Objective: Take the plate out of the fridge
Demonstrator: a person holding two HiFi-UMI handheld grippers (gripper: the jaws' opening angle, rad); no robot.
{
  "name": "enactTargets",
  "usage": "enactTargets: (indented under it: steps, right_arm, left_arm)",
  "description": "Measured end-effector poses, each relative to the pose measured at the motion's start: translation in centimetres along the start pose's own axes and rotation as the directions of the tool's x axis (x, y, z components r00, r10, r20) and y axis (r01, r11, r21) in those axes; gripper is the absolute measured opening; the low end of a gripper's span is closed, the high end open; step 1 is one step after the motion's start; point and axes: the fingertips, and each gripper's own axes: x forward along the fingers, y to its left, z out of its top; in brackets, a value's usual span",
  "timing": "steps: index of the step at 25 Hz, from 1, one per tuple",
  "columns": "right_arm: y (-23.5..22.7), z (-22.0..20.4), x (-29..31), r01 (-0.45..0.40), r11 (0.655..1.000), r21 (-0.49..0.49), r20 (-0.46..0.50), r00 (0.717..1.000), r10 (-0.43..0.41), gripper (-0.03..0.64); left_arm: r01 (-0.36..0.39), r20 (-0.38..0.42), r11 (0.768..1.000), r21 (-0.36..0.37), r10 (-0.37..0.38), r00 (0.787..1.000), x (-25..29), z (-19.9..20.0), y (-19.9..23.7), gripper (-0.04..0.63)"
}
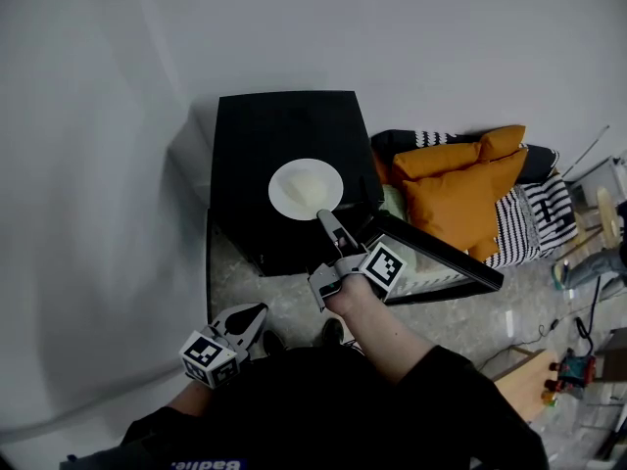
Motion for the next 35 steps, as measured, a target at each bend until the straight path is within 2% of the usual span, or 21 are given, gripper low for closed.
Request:
enactTargets:
  steps: [4, 11, 12, 14, 15, 23, 30, 35]
  right_arm:
    - [-0.3, 0.1, 0.5, 0.033, 0.999, 0.012, 0.017, 0.999, -0.033, 0.017]
    - [0.0, 0.2, 1.9, 0.079, 0.996, -0.051, 0.005, 0.997, -0.079, 0.018]
    - [-0.1, 0.2, 1.9, 0.087, 0.995, -0.046, 0.004, 0.996, -0.086, 0.034]
    - [-0.5, 0.2, 1.9, 0.087, 0.996, -0.026, 0.0, 0.996, -0.087, 0.122]
    - [-0.5, 0.3, 2.0, 0.08, 0.997, -0.015, -0.001, 0.997, -0.08, 0.14]
    - [0.6, 0.0, 1.6, 0.029, 1.0, -0.008, -0.026, 0.999, -0.029, 0.228]
    - [0.6, -0.6, -0.1, 0.012, 1.0, -0.029, -0.08, 0.997, -0.014, 0.239]
    - [0.5, 0.2, 0.7, 0.017, 1.0, -0.023, -0.077, 0.997, -0.018, 0.24]
  left_arm:
    - [0.007, 0.005, 1.0, -0.002, -0.007, 1.0, 0.0, 0.1, -0.2, 0.006]
    - [0.03, -0.01, 0.999, 0.036, -0.03, 1.0, 0.4, 0.3, -0.7, 0.006]
    - [0.033, -0.011, 0.999, 0.039, -0.033, 0.999, 0.5, 0.3, -0.9, 0.006]
    - [0.036, -0.01, 0.998, 0.043, -0.035, 0.999, 0.6, 0.4, -0.9, 0.007]
    - [0.036, -0.009, 0.998, 0.044, -0.036, 0.999, 0.6, 0.5, -0.9, 0.008]
    - [0.046, -0.002, 0.997, 0.058, -0.046, 0.999, 1.1, 1.0, -1.3, 0.007]
    - [0.064, 0.001, 0.996, 0.066, -0.064, 0.998, 1.7, 1.5, -1.1, 0.008]
    - [0.077, -0.015, 0.994, 0.075, -0.076, 0.997, 2.2, 1.3, -2.1, 0.006]
